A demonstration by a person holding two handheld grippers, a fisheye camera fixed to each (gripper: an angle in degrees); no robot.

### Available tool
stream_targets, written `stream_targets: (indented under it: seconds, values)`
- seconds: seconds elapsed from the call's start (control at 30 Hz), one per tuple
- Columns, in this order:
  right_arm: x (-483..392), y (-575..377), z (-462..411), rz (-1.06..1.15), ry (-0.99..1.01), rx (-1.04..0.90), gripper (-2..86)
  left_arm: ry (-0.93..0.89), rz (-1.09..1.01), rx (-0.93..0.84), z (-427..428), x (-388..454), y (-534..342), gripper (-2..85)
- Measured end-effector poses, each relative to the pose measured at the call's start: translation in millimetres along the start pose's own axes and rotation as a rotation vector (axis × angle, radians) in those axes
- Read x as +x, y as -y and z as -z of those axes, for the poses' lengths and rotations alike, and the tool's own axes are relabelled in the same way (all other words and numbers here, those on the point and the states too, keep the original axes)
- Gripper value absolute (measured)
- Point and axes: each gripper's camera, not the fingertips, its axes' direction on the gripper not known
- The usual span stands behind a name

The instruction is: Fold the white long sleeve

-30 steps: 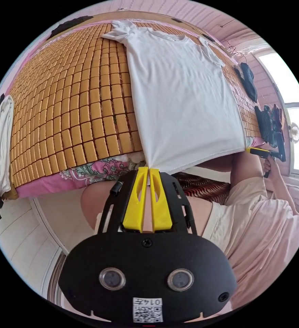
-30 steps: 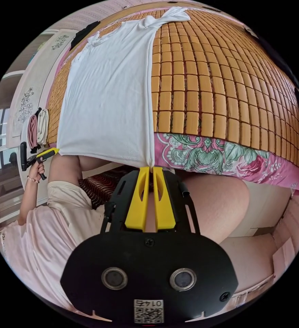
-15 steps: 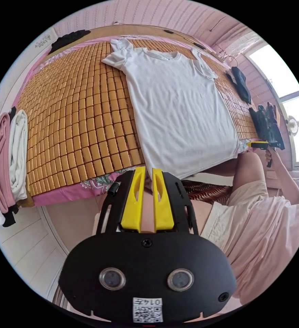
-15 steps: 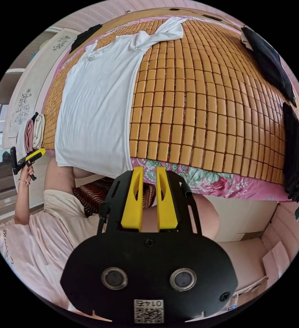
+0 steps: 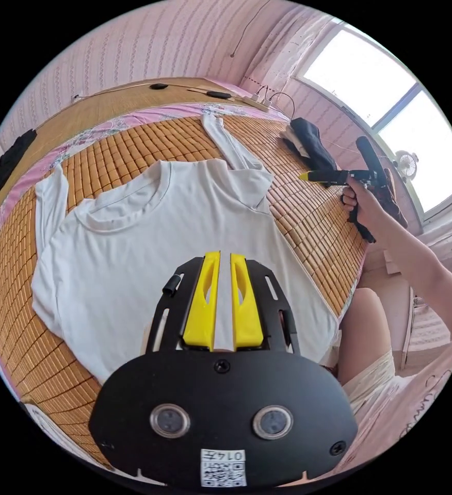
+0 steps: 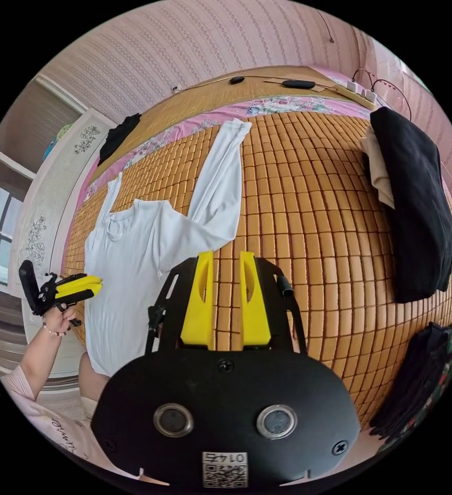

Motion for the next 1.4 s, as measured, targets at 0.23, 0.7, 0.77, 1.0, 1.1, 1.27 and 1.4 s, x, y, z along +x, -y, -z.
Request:
stream_targets:
  seconds: [0.23,0.7,0.77,1.0,1.1,1.27,1.4]
  values:
    - [-7,8,-43,0.076,-0.123,0.035,6.4,0.039,-0.071,-0.050,-98,14,96,4.9]
    - [-10,-180,131,0.177,0.238,0.264,-0.2,0.013,-0.065,-0.073,-153,1,110,3.5]
    - [4,-203,146,0.114,0.122,0.335,0.4,0.027,-0.079,-0.082,-158,2,115,3.7]
    - [63,-193,88,-0.101,-0.145,0.132,10.2,0.035,-0.066,-0.077,-155,-1,120,4.6]
    - [73,-184,66,-0.163,-0.148,0.101,9.0,0.008,-0.047,-0.038,-148,-3,121,4.8]
    - [66,-207,81,-0.157,-0.171,0.132,0.9,-0.097,-0.013,-0.041,-163,-4,134,7.7]
    - [66,-245,137,-0.207,-0.130,0.149,0.6,-0.071,-0.006,-0.105,-188,-1,149,4.1]
